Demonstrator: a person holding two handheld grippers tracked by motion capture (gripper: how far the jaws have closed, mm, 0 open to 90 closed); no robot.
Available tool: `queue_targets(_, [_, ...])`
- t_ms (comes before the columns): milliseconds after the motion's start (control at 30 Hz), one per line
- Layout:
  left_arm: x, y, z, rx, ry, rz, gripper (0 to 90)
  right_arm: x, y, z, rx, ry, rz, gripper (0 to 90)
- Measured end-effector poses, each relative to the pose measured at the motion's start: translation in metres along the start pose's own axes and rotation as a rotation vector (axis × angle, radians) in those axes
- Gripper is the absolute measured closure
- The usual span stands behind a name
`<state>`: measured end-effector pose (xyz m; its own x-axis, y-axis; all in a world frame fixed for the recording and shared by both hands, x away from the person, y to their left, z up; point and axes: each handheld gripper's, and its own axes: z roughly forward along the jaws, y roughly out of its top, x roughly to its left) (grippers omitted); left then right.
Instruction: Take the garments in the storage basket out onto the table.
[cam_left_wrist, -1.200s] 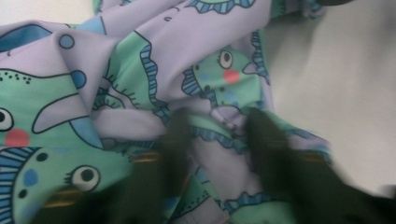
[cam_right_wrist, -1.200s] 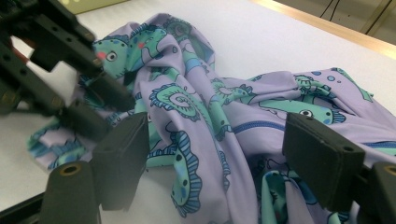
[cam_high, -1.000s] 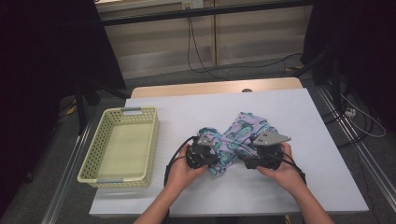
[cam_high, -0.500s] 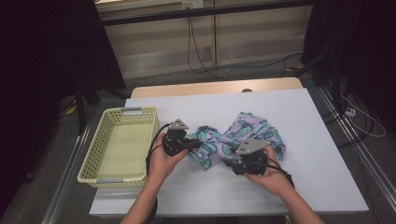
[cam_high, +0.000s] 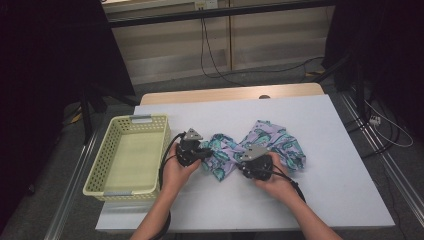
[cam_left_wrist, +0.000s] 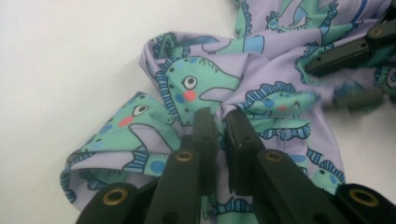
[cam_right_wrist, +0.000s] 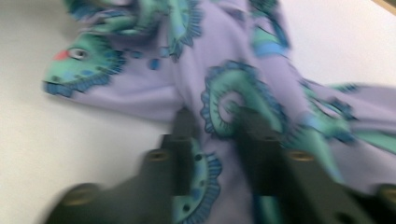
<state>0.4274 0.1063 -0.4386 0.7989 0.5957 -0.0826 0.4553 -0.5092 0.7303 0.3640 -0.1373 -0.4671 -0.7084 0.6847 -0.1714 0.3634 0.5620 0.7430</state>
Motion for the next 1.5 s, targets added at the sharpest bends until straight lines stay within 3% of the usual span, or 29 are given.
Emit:
queue_targets(67, [-0.001,-0.001,0.002,0.009,-0.007,0.005,84.0,-0.010,-0.002,-0.006,-0.018,-0.005,0.050,84.3])
queue_targets(167, [-0.003,-0.002,0.007,0.020,-0.012,0.011,84.0,-0.026,-0.005,-0.021,-0.057,-0.029,0.121,87.4])
queue_targets(233, [-0.007,-0.002,0.011,0.034,-0.017,0.026,83.9,-0.032,-0.007,-0.027,-0.073,-0.039,0.141,85.9])
queue_targets(367, [-0.009,-0.003,0.013,0.041,0.003,0.047,83.8,-0.030,-0.010,-0.028,-0.078,-0.001,0.156,86.5])
queue_targets(467, [-0.004,-0.001,0.005,0.026,0.021,0.034,83.8,-0.019,-0.005,-0.029,-0.102,0.017,0.132,72.2])
queue_targets(500, [-0.004,-0.001,0.005,0.026,0.021,0.034,83.8,-0.019,-0.005,-0.029,-0.102,0.017,0.132,72.2])
queue_targets(567, [-0.003,-0.002,0.003,0.026,0.005,0.025,83.8,-0.007,0.002,-0.033,-0.135,0.047,0.105,63.2])
queue_targets(600, [-0.003,-0.002,0.003,0.026,0.005,0.025,83.8,-0.007,0.002,-0.033,-0.135,0.047,0.105,63.2])
queue_targets(633, [-0.005,-0.002,0.006,0.033,0.001,0.030,83.7,0.004,0.008,-0.033,-0.149,0.078,0.076,61.3])
queue_targets(733, [-0.007,-0.003,0.009,0.029,0.004,0.038,83.1,0.015,0.014,-0.029,-0.158,0.111,0.051,57.8])
queue_targets(800, [-0.007,-0.003,0.009,0.025,0.000,0.042,82.3,0.023,0.017,-0.021,-0.142,0.135,0.030,52.7])
queue_targets(867, [-0.006,-0.003,0.009,0.021,0.003,0.041,80.8,0.031,0.017,-0.008,-0.085,0.196,0.019,45.5])
queue_targets(967, [-0.006,-0.004,0.009,0.023,-0.005,0.034,80.2,0.039,0.017,0.004,-0.061,0.224,0.008,43.6])
queue_targets(1033, [-0.006,-0.004,0.009,0.024,-0.005,0.033,79.9,0.041,0.017,0.007,-0.051,0.230,0.010,46.5])
queue_targets(1100, [-0.006,-0.004,0.008,0.023,-0.009,0.030,79.6,0.041,0.016,0.011,-0.031,0.212,0.021,63.3])
queue_targets(1133, [-0.006,-0.004,0.008,0.023,-0.010,0.032,79.6,0.040,0.016,0.010,-0.029,0.196,0.009,76.3])
queue_targets(1200, [-0.006,-0.004,0.007,0.022,-0.018,0.025,79.2,0.036,0.014,0.009,-0.019,0.204,0.015,85.8])
queue_targets(1333, [-0.011,-0.002,0.005,0.032,-0.056,0.007,78.9,0.032,0.011,0.000,-0.001,0.232,0.015,88.3])
queue_targets(1500, [-0.019,0.000,0.005,0.034,-0.085,0.034,75.7,0.033,-0.004,-0.027,0.004,0.293,0.015,88.5])
